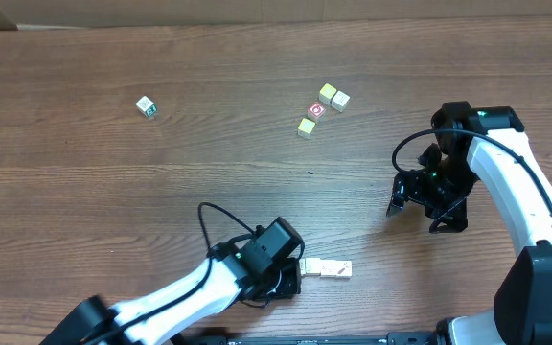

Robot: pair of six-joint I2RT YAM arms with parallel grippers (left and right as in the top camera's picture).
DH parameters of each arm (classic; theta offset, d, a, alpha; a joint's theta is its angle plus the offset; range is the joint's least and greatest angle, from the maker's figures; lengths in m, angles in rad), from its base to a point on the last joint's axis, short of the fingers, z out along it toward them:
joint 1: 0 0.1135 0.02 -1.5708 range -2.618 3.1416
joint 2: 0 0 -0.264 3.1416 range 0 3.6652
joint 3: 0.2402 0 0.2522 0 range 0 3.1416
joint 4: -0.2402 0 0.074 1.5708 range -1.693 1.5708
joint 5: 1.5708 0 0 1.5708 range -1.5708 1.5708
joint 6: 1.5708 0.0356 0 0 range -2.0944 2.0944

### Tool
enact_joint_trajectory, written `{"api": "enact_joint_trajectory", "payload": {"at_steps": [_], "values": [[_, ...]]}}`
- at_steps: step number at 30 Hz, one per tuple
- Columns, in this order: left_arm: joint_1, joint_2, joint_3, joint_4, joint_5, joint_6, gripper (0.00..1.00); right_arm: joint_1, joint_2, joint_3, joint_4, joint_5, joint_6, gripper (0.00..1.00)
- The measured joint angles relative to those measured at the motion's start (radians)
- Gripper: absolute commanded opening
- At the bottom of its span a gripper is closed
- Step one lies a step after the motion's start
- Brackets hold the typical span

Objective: Flip 4 blocks

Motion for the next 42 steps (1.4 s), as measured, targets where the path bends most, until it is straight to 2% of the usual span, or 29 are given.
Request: {"api": "enact_joint_trajectory", "payload": {"at_steps": [6,37,42], "values": [[0.001,0.072,0.013,0.061,0.041,-0.005,0.04,0.000,0.000,0.000,-0.003,0.000,0.000,0.87],[0.001,0.087,0.013,0.124,0.060,-0.018,0.04,0.000,0.000,0.000,-0.003,0.000,0.000,0.87],[-0.037,0.075,0.013,0.097,0.066,-0.010,0.04,0.000,0.000,0.000,-0.003,0.000,0.000,0.87]]}}
